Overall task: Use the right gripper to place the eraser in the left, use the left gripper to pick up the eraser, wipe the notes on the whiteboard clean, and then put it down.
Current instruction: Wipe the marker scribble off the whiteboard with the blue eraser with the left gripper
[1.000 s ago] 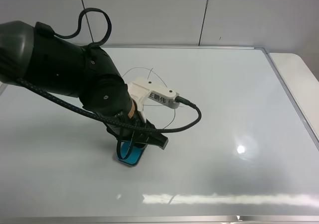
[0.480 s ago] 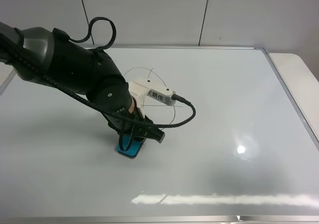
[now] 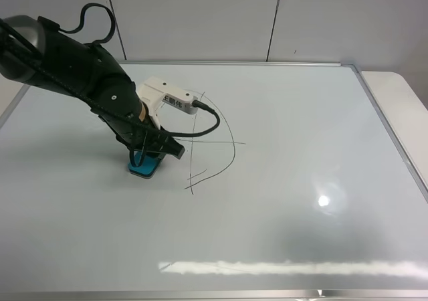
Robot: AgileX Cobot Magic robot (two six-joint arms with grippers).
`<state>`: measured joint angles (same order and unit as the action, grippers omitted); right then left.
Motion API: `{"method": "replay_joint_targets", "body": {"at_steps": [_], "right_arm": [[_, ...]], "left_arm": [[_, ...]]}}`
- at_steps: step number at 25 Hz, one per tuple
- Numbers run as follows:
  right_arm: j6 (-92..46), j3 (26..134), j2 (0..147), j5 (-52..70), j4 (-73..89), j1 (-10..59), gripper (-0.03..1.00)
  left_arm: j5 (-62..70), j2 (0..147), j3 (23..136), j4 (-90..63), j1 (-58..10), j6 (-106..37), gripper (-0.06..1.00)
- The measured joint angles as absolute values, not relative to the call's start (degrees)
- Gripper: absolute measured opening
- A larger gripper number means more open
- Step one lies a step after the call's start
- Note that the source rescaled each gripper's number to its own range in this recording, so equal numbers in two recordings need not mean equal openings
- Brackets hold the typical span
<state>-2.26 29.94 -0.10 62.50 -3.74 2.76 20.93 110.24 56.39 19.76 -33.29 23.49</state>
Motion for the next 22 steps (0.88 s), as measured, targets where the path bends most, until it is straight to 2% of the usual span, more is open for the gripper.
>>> {"method": "replay_joint_targets", "body": {"at_steps": [8, 18, 22], "right_arm": [[-2.26, 29.94, -0.10, 62.50, -3.74, 2.76, 1.00], [-2.26, 29.94, -0.10, 62.50, -3.74, 2.76, 1.00], [-2.26, 29.94, -0.10, 62.50, -3.74, 2.76, 1.00]], "left_arm": [[21.09, 110.24, 56.39, 18.33, -34.51, 22.22, 0.01], [12.95, 110.89, 56.26, 3.82, -50.16, 22.03, 0.01], [11.64, 112.22, 57.88, 0.00, -52.50, 22.03, 0.01]]}}
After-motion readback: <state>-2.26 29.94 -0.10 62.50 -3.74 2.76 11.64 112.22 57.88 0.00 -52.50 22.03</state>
